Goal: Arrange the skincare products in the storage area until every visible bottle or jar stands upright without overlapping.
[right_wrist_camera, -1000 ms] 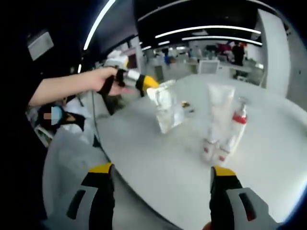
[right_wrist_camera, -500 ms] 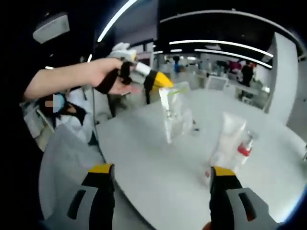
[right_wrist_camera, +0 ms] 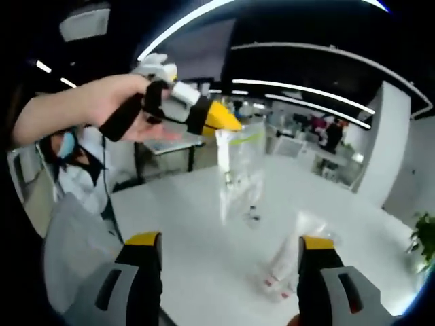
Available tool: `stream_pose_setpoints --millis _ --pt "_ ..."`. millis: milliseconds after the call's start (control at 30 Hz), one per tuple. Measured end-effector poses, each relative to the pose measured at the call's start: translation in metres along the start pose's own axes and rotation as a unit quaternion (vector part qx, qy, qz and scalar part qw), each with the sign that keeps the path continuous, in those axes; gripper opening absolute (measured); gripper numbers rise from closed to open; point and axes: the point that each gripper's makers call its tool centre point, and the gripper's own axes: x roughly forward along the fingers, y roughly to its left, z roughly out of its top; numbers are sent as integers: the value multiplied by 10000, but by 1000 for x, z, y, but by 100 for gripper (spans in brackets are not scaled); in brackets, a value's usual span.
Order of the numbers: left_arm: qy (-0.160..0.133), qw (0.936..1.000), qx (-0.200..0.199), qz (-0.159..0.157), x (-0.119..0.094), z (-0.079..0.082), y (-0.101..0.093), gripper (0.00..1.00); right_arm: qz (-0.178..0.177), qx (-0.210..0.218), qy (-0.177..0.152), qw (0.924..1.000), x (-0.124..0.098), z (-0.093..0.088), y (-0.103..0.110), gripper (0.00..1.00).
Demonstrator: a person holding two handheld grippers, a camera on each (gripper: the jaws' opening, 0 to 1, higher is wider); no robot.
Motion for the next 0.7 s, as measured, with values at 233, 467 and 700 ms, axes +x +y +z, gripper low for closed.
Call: stream_pose_setpoints --millis 233,467,700 --pt "-359 9990 -99 -248 -9 5 -40 0 -298 -42 -371 9989 -1 20 0 74" --pt "-473 9978 -165 -441 -18 4 -65 0 -610 -316 -697 9952 5 48 -7 67" --pt "-483 9974 -230 -489 -25 -2 -75 0 -883 -264 -849 9921 11 59 -18 64"
